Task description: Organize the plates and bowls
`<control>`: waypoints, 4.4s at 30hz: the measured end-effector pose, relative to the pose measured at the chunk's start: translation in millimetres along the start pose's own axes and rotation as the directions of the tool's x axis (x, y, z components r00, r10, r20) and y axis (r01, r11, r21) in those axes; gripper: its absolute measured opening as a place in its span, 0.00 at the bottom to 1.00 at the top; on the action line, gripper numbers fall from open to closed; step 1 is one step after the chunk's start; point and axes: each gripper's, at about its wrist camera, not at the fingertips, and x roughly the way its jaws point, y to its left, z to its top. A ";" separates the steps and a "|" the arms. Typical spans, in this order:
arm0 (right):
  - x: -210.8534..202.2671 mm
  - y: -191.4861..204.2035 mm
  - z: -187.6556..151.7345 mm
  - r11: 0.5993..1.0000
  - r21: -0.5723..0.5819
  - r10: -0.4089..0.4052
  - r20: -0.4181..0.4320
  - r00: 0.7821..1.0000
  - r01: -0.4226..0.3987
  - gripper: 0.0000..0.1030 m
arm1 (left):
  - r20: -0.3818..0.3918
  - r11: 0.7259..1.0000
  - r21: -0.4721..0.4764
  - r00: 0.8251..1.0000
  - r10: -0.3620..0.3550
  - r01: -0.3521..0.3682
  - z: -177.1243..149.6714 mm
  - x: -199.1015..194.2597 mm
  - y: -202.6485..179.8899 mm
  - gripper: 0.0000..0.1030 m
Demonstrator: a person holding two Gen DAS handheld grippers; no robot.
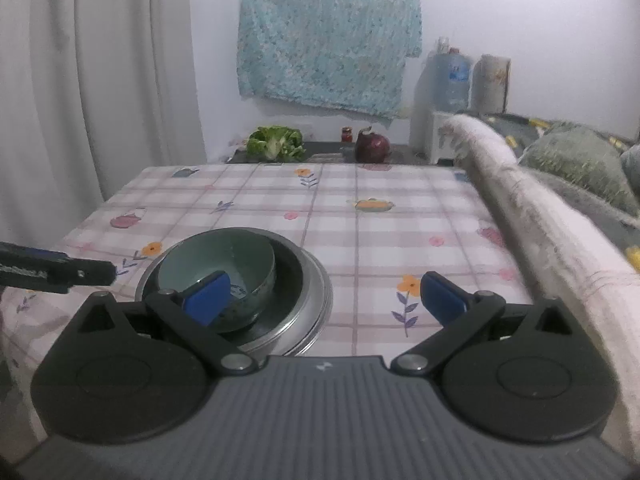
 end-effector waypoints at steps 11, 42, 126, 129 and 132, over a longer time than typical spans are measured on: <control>-21.2 25.2 -1.9 0.993 -0.070 -0.091 0.044 0.995 0.094 0.99 | -0.024 0.997 0.001 0.996 0.082 -0.082 -1.6 -19.3 -2.2 1.00; 3.7 19.7 1.1 0.989 0.124 -0.045 -0.290 0.956 0.084 0.99 | -0.220 0.985 0.005 0.961 0.168 -0.171 -2.7 -0.2 -7.9 1.00; 26.9 25.6 -10.5 0.992 0.120 0.024 -0.422 0.906 0.030 0.99 | -0.276 0.987 0.054 0.947 0.163 -0.154 -6.5 9.9 -22.0 1.00; 26.9 25.5 -10.4 0.992 0.121 0.024 -0.421 0.907 0.030 0.99 | -0.277 0.987 0.055 0.947 0.162 -0.153 -7.4 10.3 -22.4 1.00; 26.9 25.3 -10.4 0.992 0.121 0.024 -0.422 0.906 0.030 0.99 | -0.278 0.987 0.055 0.947 0.163 -0.153 -7.2 10.4 -22.4 1.00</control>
